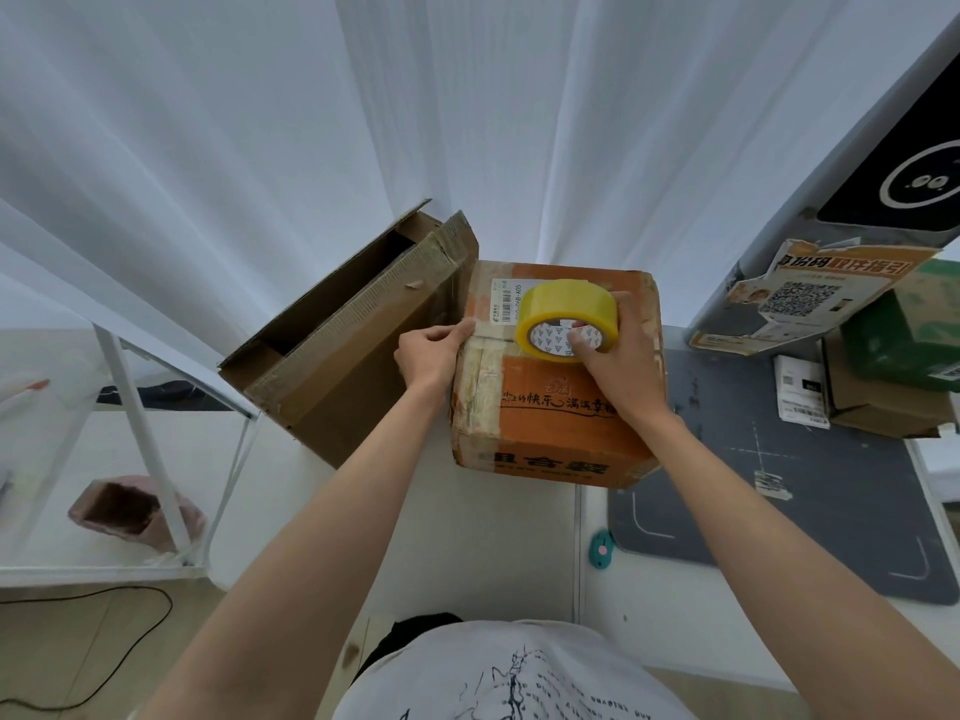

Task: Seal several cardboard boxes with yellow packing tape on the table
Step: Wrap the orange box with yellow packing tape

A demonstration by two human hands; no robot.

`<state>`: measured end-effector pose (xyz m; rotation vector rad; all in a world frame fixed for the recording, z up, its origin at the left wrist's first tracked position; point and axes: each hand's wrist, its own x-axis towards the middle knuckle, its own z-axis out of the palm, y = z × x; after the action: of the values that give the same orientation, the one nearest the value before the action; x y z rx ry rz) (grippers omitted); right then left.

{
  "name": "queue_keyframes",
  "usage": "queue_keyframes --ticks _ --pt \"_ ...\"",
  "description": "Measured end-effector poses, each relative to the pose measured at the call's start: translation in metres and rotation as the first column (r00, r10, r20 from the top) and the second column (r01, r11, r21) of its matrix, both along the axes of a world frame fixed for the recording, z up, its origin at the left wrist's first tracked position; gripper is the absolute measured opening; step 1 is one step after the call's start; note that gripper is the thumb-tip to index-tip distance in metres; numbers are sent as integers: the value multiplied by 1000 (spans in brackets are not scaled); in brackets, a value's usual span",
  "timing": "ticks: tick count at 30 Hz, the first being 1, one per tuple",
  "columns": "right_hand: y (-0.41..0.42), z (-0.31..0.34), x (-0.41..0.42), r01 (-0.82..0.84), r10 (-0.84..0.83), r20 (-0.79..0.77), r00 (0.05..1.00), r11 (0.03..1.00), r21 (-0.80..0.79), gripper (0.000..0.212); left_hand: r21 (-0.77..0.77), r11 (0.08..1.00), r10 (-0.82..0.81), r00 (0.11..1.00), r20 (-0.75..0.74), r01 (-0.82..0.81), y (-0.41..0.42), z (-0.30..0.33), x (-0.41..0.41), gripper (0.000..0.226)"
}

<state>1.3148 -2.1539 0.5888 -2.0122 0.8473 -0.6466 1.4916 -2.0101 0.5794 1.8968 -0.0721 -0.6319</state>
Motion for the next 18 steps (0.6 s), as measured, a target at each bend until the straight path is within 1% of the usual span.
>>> queue_keyframes --ticks 2,5,8,10,12,14,16,18 --pt "-1 0 0 -23 23 -17 1000 1000 -20 39 0 1000 22 1000 5 -22 -1 1 -1 21" --pt "-5 5 -1 17 -18 -4 1000 992 -121 28 2 1000 24 999 32 -24 -5 3 -1 16" --pt "-8 13 0 -4 1 -14 1000 978 -207 37 18 1000 8 998 70 -9 -6 1 -2 14" --pt "-14 16 -2 5 -1 15 1000 969 -247 43 22 1000 6 996 87 -8 -5 -1 -1 15" --pt "-24 21 -11 44 -39 23 999 954 -297 50 32 999 12 995 97 -15 -5 -3 1 16" --pt "-32 25 -25 81 -89 -6 996 932 -352 57 31 999 14 994 106 -18 -6 -1 0 15" --pt "-35 25 -32 115 -136 -32 990 925 -363 54 20 1000 2 991 130 -4 -8 -1 -3 17" --pt "-37 22 -33 137 -155 -26 988 929 -343 46 30 999 -30 981 191 24 -7 1 -5 18"
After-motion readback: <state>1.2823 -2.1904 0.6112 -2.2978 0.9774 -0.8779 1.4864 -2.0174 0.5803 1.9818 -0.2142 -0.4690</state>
